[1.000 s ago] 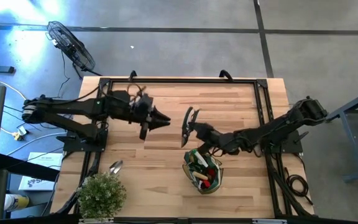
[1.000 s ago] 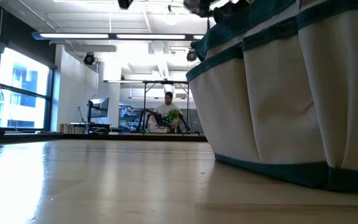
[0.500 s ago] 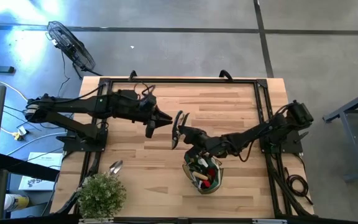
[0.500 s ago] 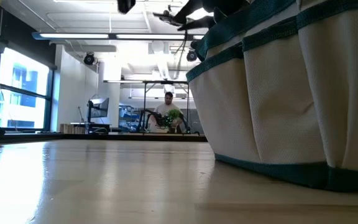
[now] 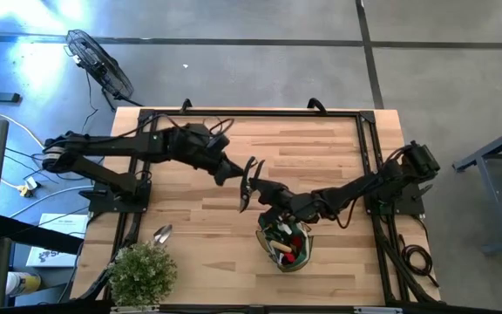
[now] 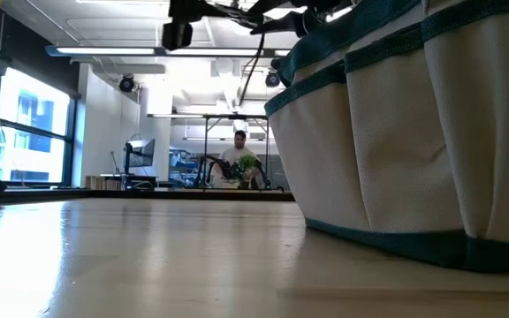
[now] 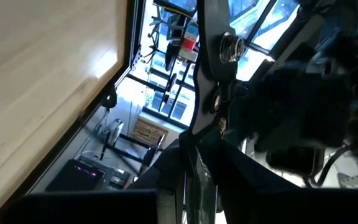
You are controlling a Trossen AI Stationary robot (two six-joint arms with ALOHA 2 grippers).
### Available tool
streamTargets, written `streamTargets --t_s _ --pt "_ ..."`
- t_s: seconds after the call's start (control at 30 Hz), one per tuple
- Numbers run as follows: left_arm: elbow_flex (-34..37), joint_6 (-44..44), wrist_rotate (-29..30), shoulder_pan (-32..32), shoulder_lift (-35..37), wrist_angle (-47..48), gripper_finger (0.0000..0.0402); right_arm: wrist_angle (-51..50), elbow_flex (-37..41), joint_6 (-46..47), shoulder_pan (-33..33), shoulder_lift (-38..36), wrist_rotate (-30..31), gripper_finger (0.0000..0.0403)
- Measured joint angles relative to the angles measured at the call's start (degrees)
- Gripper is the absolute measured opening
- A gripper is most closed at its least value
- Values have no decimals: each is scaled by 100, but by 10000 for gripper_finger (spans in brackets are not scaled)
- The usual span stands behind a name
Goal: Pick & Place Garden tools in Gardening bag
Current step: Put the green shear scissors into the green gardening bag
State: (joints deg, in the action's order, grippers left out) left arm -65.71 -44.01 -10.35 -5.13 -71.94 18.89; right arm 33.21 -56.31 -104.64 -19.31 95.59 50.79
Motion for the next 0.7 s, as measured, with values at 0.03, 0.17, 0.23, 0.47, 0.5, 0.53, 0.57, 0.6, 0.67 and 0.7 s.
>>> streamTargets --t_s 0.03,0.17,0.23,0.47,0.5,0.53,0.57,0.6,0.67,0.7 --pt "-9 2 2 -47 -10 -74 91 3 0 0 -20 0 4 56" --pt "-4 -5 -108 -198 -83 -20 91 -25 -2 0 -61 0 -3 57" --pt "-7 -4 -234 -218 -86 -47 91 7 0 14 -57 0 -11 57" --pt "-11 -7 -702 -208 -328 -224 91 -28 1 52 -51 1 62 57" --pt "-9 -16 -713 -210 -343 -209 91 -40 2 74 -47 3 35 57" --pt "-9 -16 -692 -205 -407 -244 91 -36 2 89 -46 4 19 57" --pt "-10 -6 -698 -204 -468 -368 91 -33 2 95 -46 4 70 57" --pt "-15 1 -744 -211 -493 -455 91 -37 4 101 -48 4 121 56" --pt "-6 4 -767 -225 -512 -482 91 -32 7 97 -42 6 56 56" --pt "-6 7 -818 -248 -566 -579 91 -13 7 112 -43 7 48 56"
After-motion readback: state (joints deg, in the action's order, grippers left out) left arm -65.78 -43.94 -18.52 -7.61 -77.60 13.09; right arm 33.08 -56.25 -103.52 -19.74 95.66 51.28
